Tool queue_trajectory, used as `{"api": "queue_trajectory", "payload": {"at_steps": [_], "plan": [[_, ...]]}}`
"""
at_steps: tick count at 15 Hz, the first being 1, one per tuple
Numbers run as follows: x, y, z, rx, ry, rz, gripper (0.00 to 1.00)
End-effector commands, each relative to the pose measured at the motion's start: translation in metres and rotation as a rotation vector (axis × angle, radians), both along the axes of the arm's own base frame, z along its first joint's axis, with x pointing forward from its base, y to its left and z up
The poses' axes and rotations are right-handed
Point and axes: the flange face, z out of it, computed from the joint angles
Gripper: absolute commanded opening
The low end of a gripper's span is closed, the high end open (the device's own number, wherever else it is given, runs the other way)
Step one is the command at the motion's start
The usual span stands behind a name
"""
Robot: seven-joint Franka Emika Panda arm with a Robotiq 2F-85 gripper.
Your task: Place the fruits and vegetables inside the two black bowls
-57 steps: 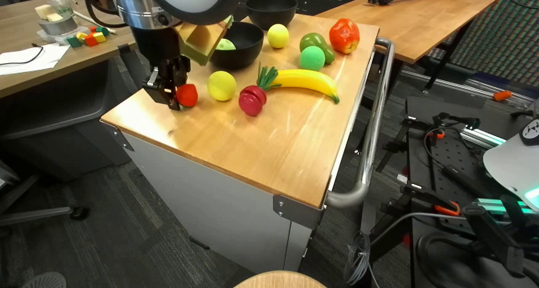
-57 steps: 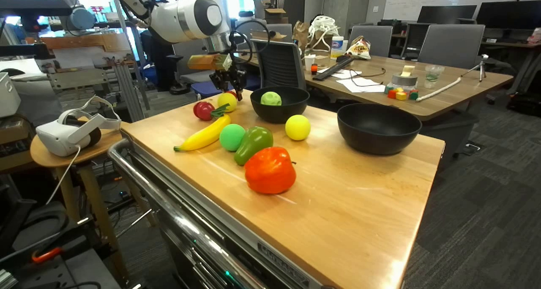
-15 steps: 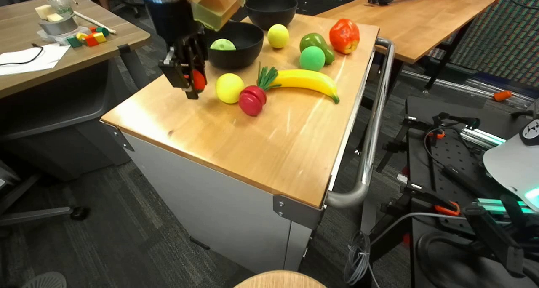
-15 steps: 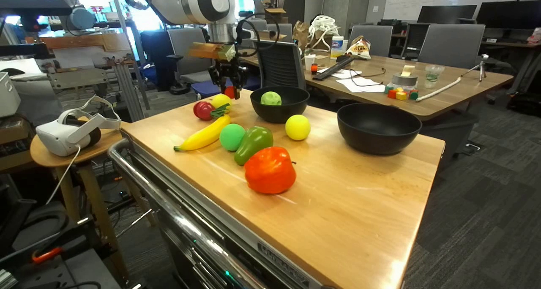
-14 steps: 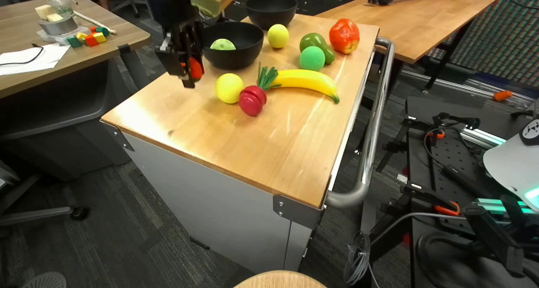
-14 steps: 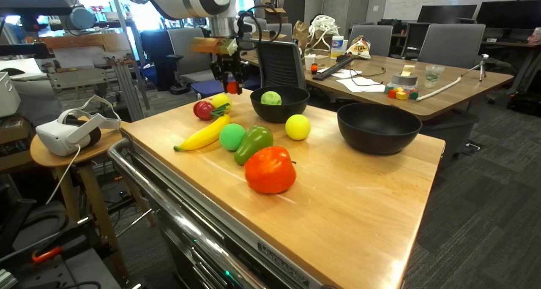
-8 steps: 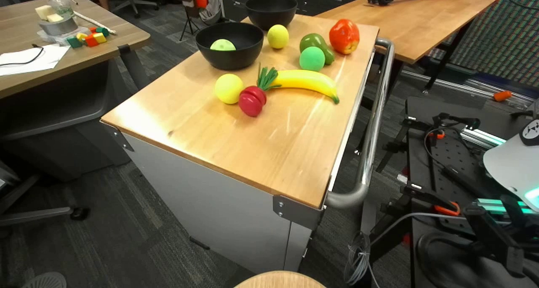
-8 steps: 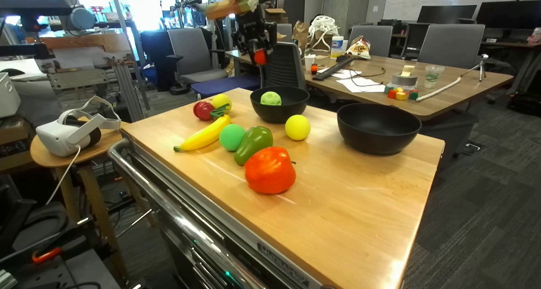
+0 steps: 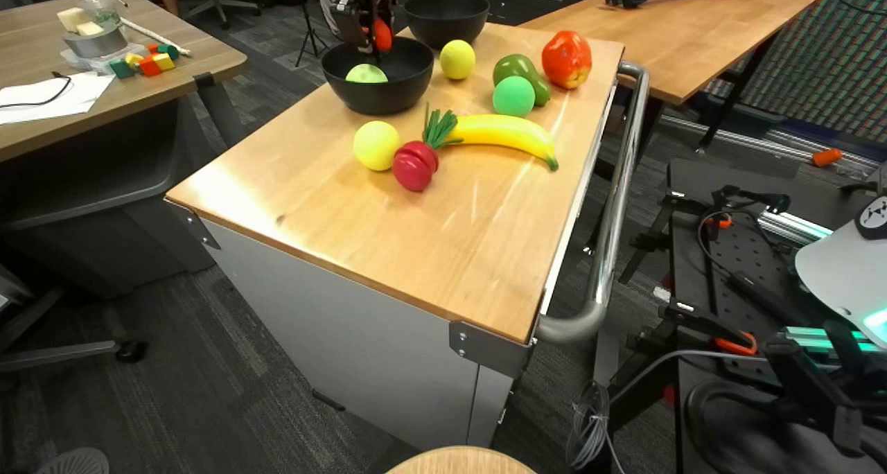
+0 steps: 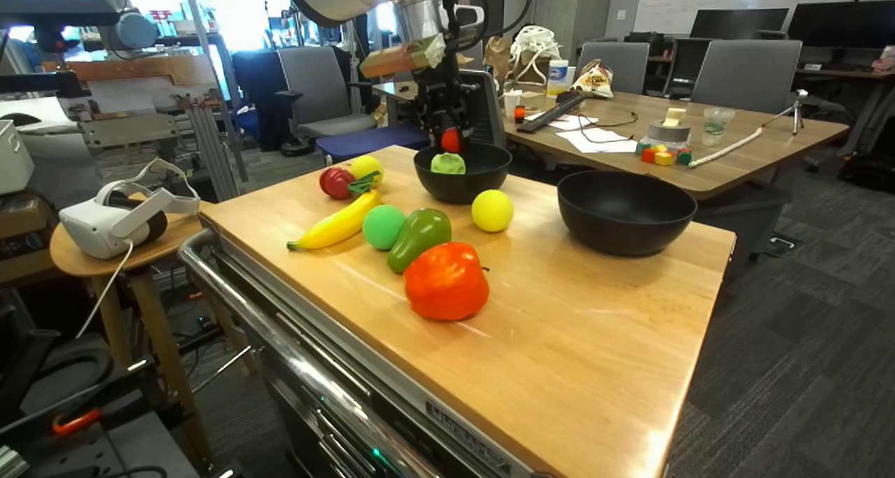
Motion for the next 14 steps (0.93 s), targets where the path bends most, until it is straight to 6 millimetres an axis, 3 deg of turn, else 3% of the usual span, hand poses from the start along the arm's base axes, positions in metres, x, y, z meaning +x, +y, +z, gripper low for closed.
{"api": "queue_trajectory", "payload": {"at_steps": [1, 4, 5, 10, 14], "plan": [[-0.003, -0.004, 0.005, -0.021, -0.046, -0.028, 0.77], [-0.009, 0.002, 0.03, 0.031, -0.085, -0.011, 0.98], [-0.012, 0.005, 0.04, 0.039, -0.106, 0.0, 1.0], [-0.037, 0.036, 0.092, 0.203, -0.197, 0.052, 1.0], [-0.056, 0.074, 0.088, 0.298, -0.162, 0.043, 1.0]]}}
